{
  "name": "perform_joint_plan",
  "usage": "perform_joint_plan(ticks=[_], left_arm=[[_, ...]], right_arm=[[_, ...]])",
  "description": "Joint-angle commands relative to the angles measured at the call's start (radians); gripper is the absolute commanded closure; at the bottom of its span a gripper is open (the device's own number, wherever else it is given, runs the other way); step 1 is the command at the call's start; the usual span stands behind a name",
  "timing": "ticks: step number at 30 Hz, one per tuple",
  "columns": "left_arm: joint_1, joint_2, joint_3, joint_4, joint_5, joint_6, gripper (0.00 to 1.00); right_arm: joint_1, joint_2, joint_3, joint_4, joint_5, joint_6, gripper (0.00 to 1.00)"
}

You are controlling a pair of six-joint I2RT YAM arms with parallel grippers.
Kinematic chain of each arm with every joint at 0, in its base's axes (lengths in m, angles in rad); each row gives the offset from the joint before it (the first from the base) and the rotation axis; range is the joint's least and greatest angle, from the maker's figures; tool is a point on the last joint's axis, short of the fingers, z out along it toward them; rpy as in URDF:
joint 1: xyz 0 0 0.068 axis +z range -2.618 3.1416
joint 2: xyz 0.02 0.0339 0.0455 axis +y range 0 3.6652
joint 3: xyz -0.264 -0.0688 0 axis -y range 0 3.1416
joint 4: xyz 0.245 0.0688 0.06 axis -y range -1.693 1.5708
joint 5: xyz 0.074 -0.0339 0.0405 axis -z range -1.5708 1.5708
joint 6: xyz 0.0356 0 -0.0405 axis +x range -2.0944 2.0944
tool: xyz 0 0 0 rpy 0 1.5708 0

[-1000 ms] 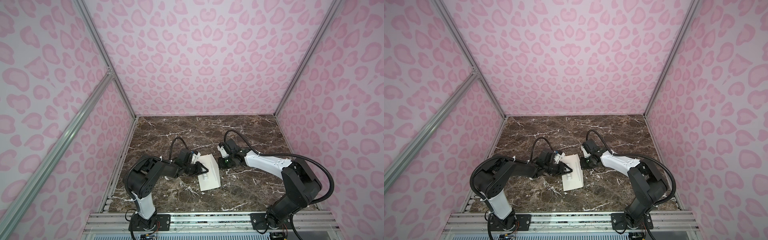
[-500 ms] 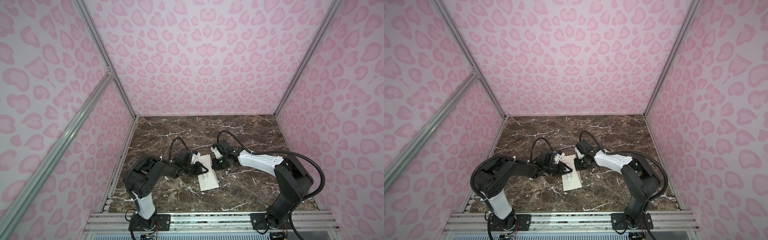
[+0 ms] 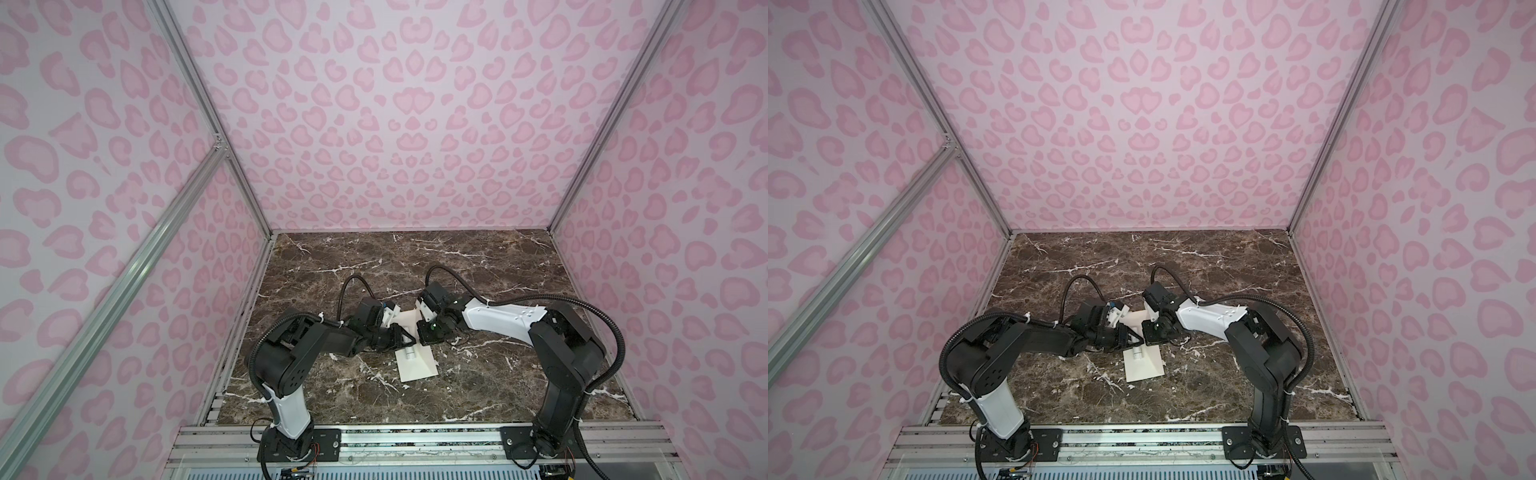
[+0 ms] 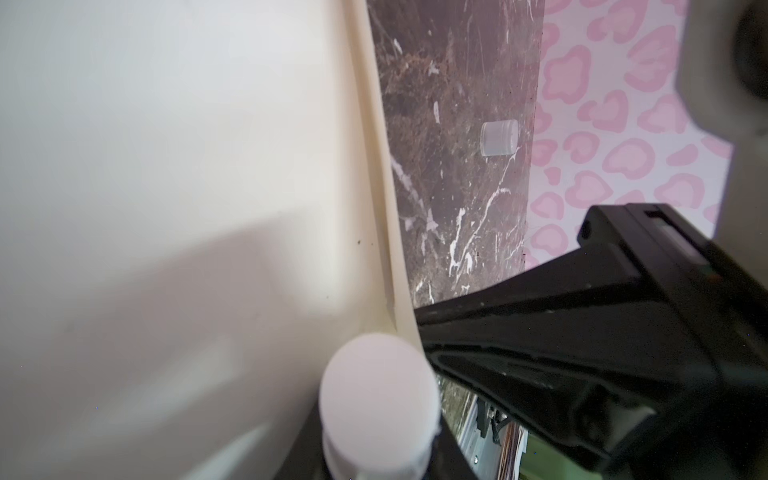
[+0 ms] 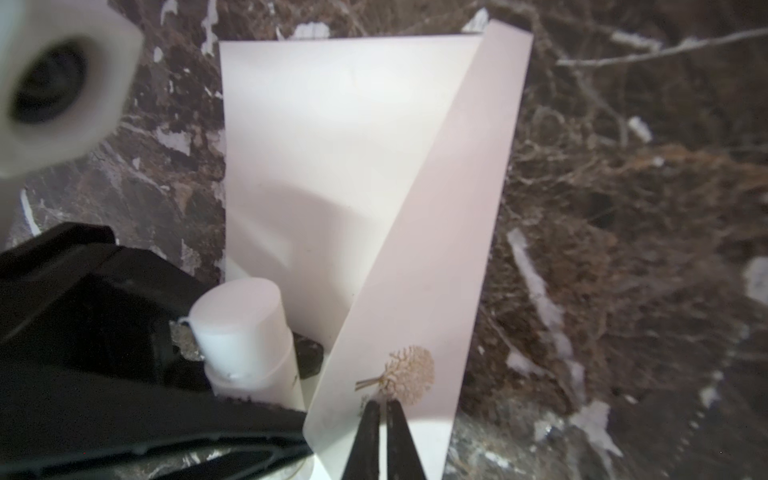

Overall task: Place the letter into the envelope and seal it
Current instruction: 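Reach the right gripper to the envelope flap edge and pinch it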

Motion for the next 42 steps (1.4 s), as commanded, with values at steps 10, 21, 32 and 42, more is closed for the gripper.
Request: perform_joint_plan(ticks=[10, 21, 32, 42], left_arm=[[0.002, -0.051, -0.004, -0.003, 0.007, 0.004, 0.95], [0.018, -0.214, -0.063, -0.066, -0.031, 0.007, 0.95], [0.068, -0.487, -0.078, -0.356, -0.111, 0.106, 0.95], [0.076, -0.608, -0.052, -0.476, -0.138, 0.137, 0.95]], right_arm=[[0.017, 0.079, 0.069, -0.126, 0.115, 0.022, 0.91], [0.056, 0.151, 0.167, -0.259, 0.213, 0.037, 0.91], [0.092, 0.227, 0.238, -0.328, 0.242, 0.067, 0.89], [0.109, 0.261, 0.267, -0.346, 0.258, 0.104, 0.84]])
